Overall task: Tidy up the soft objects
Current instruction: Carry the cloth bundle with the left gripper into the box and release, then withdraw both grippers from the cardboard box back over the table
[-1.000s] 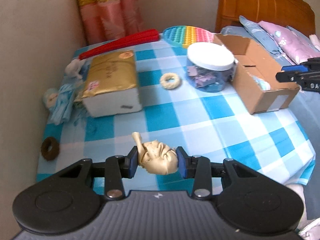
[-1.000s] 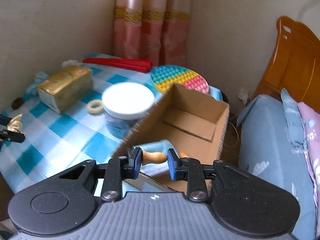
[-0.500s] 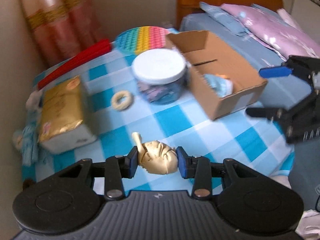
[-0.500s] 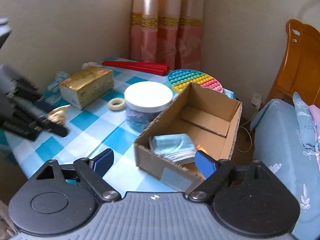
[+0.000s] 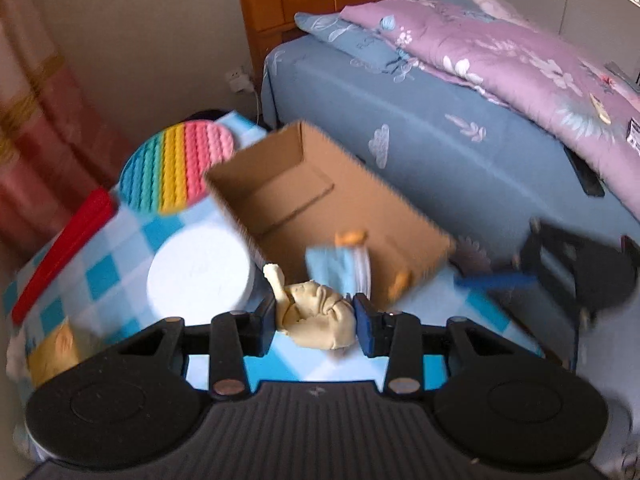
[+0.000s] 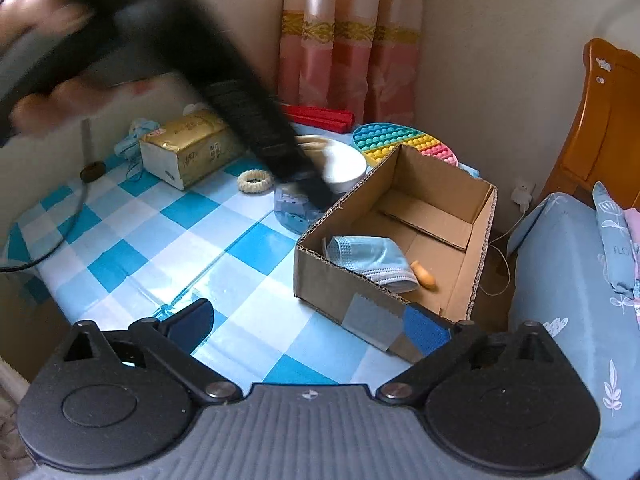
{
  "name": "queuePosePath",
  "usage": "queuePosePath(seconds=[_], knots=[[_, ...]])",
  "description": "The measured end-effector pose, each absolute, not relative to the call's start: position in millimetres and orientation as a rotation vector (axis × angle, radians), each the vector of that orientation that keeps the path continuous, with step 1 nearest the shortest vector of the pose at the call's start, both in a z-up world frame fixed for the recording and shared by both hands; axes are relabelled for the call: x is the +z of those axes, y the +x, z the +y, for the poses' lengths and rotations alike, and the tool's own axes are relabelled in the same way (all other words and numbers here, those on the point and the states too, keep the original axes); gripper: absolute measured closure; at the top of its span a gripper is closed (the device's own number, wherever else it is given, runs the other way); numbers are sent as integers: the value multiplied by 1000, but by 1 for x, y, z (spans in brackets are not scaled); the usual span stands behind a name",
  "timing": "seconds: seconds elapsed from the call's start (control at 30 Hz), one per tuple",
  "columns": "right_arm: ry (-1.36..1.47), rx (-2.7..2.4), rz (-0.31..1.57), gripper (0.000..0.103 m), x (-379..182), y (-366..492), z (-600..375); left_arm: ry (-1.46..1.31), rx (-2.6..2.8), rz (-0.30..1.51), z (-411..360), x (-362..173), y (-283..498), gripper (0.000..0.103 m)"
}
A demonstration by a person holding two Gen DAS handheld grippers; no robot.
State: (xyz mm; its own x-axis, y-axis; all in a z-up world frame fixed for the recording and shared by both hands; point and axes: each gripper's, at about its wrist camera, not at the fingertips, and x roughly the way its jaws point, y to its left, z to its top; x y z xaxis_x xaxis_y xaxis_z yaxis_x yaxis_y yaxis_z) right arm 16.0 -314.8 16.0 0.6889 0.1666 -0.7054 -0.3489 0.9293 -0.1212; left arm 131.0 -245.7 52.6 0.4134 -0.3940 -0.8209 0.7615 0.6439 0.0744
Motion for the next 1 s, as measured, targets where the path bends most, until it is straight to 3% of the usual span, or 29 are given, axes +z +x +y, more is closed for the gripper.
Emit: queuePosePath(seconds=[0.23,0.27,0.3,0.37,1.0], knots=[[-235,283,755,0,15,14,-321,470,-758,916,-293,37,168,60],[-230,281,754,0,15,14,-322,476,-745,914,-297,34,171,47],[-222,278,752,0,16,14,-324,485,-729,905,-301,31,175,27],[-211,275,750,0,16,13,-327,487,-697,890,-303,27,178,18],[-194,282,751,0,20,7,-309,354,-592,827,-226,42,127,10]])
